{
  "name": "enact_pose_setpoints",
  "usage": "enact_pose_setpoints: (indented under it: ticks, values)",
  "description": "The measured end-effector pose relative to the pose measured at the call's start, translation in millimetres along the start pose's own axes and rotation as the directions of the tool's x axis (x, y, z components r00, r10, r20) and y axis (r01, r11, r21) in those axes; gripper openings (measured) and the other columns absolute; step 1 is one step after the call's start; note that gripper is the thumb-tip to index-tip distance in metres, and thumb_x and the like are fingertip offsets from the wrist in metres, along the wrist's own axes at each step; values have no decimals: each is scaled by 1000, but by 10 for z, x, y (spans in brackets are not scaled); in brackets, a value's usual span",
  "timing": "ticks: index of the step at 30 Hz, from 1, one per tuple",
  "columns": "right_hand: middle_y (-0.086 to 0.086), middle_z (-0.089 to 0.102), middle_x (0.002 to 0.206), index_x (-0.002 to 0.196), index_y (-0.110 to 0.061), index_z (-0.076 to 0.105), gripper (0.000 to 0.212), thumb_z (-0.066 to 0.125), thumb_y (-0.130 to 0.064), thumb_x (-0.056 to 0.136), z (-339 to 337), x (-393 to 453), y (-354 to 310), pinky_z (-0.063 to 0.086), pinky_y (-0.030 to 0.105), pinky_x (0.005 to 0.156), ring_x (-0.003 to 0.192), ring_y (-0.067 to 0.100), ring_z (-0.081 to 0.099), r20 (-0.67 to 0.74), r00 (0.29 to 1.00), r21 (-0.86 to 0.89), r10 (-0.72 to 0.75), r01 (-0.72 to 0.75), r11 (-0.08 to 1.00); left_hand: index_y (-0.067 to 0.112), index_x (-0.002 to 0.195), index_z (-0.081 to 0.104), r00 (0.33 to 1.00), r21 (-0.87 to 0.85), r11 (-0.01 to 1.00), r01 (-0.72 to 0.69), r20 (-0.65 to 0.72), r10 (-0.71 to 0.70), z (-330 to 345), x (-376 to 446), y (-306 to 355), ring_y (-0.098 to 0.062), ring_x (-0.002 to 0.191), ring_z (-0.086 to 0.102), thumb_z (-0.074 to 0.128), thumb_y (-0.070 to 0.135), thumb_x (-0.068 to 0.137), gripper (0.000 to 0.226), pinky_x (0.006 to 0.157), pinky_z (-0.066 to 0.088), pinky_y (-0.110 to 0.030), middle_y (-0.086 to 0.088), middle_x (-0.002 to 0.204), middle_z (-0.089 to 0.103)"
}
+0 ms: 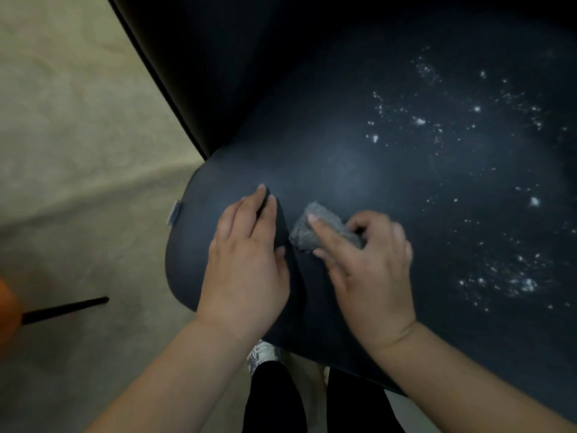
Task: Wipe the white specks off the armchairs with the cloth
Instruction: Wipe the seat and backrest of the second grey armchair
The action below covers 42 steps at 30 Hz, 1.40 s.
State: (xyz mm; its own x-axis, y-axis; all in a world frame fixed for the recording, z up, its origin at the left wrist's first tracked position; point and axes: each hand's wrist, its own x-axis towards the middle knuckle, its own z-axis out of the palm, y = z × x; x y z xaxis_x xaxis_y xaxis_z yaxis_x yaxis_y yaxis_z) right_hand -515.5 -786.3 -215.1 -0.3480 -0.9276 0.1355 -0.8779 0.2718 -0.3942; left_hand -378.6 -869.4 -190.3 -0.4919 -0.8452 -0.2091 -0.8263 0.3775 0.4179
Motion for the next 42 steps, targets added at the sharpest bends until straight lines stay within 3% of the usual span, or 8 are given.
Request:
enact_pose_setpoints:
  ticks: [3,8,15,20,28,32,37,42]
  values:
    - [11,51,101,124,-35,64,37,51,-36,89,-35,156,203,34,36,72,84,24,36,-56,998,-36,10,-12,999,7,143,41,1000,13,1000,-1,12,1,-12,-3,-7,-24,135,27,66,11,81,67,110,25,-36,-4,150,36]
    - [12,46,103,126,-34,61,41,60,-28,86,-129,-234,245,39,41,74,86,26,38,-173,955,20,242,-243,970,10,146,37,999,23,1000,-4,47,3,-54,-39,3,-20,138,22,66,15,83,70,111,22,-34,0,153,31]
    - [3,40,106,128,-41,53,41,52,-37,87,20,-171,51,29,33,75,87,24,36,-107,989,-21,106,-109,994,15,149,32,995,37,999,-19,102,15,-59,-120,28,-19,141,15,65,18,84,73,114,19,-36,3,157,23]
    - [9,45,104,127,-38,60,42,58,-34,85,-106,-268,225,38,41,75,88,26,38,-203,920,28,335,-336,941,13,148,34,996,52,998,-20,93,15,-59,-111,37,-21,140,17,67,18,84,72,114,17,-34,0,156,25]
    - [4,48,99,125,-38,62,38,54,-45,88,-29,-73,190,24,30,74,85,21,38,-95,995,-62,33,-39,997,18,150,27,995,66,998,-7,96,0,-48,-37,147,-15,143,9,61,27,88,71,115,17,-37,6,158,17]
    - [6,45,102,127,-40,59,39,51,-43,89,-185,-246,428,31,34,75,86,23,37,-143,967,-35,208,-215,976,20,151,24,992,69,997,-35,124,26,-34,60,269,-15,144,7,59,32,90,71,116,15,-37,7,159,14]
    - [6,44,102,126,-41,57,37,54,-41,88,-381,-397,734,34,36,74,85,24,39,-88,986,-66,140,-146,987,19,151,26,987,59,995,-85,138,76,16,154,456,-17,143,10,58,33,91,70,116,15,-38,5,159,15]
    - [14,48,99,126,-32,62,41,63,-34,85,-467,147,1035,46,44,77,86,30,44,-236,890,2,390,-401,916,16,148,34,994,68,995,-77,79,72,56,300,534,-23,138,20,60,32,89,66,113,21,-42,0,156,25]
